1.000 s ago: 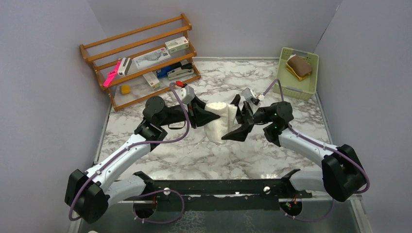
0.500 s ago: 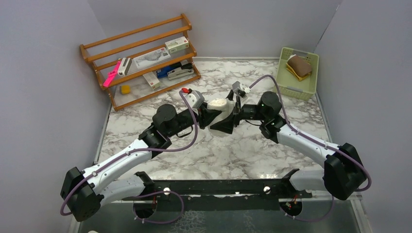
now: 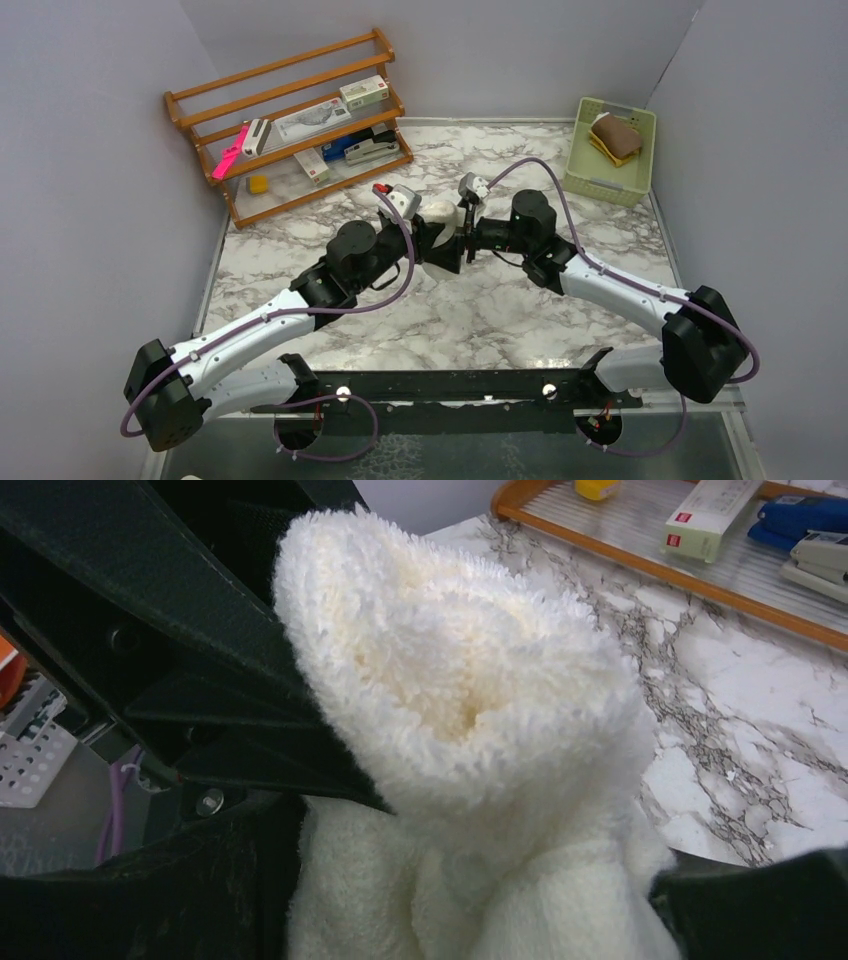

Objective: Roll the towels
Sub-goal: Place the towel in the bin.

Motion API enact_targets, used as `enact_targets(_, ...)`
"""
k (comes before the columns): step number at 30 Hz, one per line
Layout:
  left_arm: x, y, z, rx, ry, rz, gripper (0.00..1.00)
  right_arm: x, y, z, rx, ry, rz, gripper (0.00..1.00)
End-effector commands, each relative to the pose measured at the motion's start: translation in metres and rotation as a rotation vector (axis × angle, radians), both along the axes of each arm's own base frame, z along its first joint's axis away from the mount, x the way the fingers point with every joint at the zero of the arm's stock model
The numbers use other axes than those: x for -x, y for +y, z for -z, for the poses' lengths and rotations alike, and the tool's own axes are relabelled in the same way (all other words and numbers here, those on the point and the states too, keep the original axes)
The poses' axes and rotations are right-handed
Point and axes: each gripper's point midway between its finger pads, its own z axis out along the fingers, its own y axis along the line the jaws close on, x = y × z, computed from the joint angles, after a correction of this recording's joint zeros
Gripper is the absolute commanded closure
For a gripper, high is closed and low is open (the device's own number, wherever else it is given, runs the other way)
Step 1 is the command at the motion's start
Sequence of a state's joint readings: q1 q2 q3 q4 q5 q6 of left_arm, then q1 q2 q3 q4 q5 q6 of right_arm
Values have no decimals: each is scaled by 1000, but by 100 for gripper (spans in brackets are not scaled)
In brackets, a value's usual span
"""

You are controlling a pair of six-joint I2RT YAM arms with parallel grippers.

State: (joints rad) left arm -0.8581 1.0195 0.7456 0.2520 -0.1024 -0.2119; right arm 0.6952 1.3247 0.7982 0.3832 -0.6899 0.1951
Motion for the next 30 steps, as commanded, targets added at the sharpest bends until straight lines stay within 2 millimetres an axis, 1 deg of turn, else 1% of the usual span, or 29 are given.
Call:
enact_targets(1,-31,36,-7,-4,0,-254,100,18,11,-6,7,-17,-74,33)
enact_targets(5,-33,42,-3,12,20,-297,100,18,14,-1,27,-10,-73,37)
enact_targets(7,-35,44,-2,16,32,-313,100,19,16,2,39,-5,-77,43)
enact_targets(11,-37,47,0,29,57,-349,100,17,25,13,88,7,-75,61)
enact_targets(12,-38,49,1,31,64,-363,100,16,27,17,105,13,-73,64)
enact_targets(14,-39,52,0,38,73,-388,100,15,31,23,134,21,-66,72)
enact_targets(15,-40,54,0,45,79,-400,100,15,33,27,145,25,-67,78)
enact_targets(18,-41,63,-2,69,90,-452,100,11,35,36,174,44,-54,98)
enact_targets(21,-39,68,-7,90,87,-468,100,6,33,42,205,71,-18,99)
enact_targets(22,-39,71,-10,97,82,-475,98,3,32,42,210,80,11,99)
enact_targets(24,-38,80,-18,109,71,-509,78,-9,25,42,225,89,99,99)
enact_targets(26,-38,98,-25,119,78,-597,59,-27,12,42,259,70,197,99)
enact_targets(27,-38,108,-32,128,80,-641,48,-35,3,43,288,71,236,99)
enact_targets(29,-36,122,-37,121,84,-694,32,-59,-18,39,307,89,307,99)
enact_targets(30,-35,128,-39,119,86,-708,18,-74,-32,37,304,114,348,99)
